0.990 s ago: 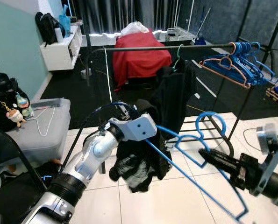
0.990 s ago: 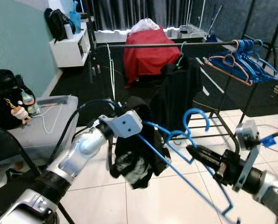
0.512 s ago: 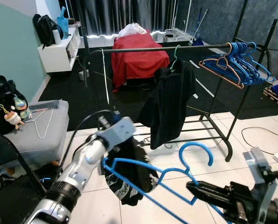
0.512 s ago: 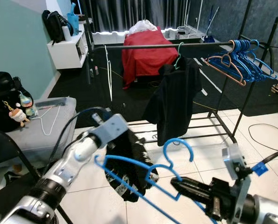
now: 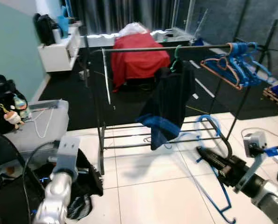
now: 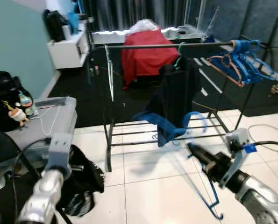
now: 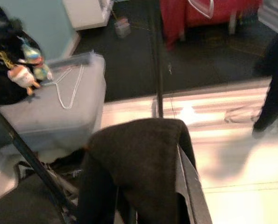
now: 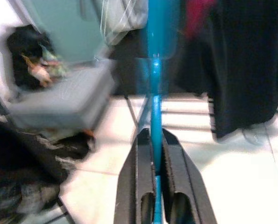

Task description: Hang hanger

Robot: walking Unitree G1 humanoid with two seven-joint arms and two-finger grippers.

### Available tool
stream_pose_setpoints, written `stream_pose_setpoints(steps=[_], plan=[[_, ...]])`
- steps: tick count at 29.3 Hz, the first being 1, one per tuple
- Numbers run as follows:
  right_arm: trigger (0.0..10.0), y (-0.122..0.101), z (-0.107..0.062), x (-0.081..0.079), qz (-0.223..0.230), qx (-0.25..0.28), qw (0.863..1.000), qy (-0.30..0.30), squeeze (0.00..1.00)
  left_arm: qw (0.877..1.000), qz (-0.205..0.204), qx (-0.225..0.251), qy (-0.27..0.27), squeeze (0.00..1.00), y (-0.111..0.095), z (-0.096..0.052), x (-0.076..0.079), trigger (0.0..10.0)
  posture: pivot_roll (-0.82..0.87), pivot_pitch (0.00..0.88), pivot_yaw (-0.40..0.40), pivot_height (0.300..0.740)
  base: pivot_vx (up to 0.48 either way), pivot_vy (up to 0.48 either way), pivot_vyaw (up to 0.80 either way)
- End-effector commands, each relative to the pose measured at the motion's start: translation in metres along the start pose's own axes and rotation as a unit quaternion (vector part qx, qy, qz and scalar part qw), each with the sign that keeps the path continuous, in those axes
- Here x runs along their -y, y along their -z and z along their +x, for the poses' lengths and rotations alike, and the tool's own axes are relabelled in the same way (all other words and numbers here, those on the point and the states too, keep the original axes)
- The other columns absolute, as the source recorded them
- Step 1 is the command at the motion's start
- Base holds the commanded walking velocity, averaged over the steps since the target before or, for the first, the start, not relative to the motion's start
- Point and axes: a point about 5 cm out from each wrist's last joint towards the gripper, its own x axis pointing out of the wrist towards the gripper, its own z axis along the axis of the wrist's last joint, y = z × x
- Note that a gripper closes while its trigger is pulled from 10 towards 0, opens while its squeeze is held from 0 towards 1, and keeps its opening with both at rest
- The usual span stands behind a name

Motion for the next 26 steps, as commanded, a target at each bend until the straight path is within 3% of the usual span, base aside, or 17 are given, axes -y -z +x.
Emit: stream_pose_setpoints(steps=[1,4,8,17,26], plan=[[10.0,0.007,0.008,-0.007,-0.021,-0.004,1.0,-0.004,0.0,0.999,-0.008,0.053,-0.003,0.0,-0.018,0.001,0.002,10.0,-0.11,0.0,-0.02,0.74,0.0,0.0,0.76],[10.0,0.019,0.021,-0.025,0.018,0.016,0.999,-0.035,0.0,0.997,-0.006,0.071,0.001,0.0,-0.022,-0.008,0.008,10.0,-0.08,0.0,-0.038,0.74,0.0,0.0,0.76],[10.0,0.012,0.027,-0.031,0.033,0.035,0.996,-0.072,0.0,0.997,-0.02,0.071,0.008,0.0,-0.023,-0.008,0.01,10.0,-0.08,0.0,-0.049,0.74,0.0,0.0,0.76],[10.0,0.018,0.034,-0.032,0.041,0.043,0.994,-0.088,0.0,0.996,-0.039,0.061,0.059,0.0,-0.023,0.001,0.02,10.0,-0.07,0.0,-0.045,0.74,0.0,0.0,0.75],[10.0,0.022,0.038,-0.034,0.034,0.051,0.994,-0.091,0.0,0.994,-0.034,0.055,0.086,0.0,-0.022,0.002,0.022,10.0,-0.08,0.0,-0.022,0.74,0.0,0.0,0.73]])
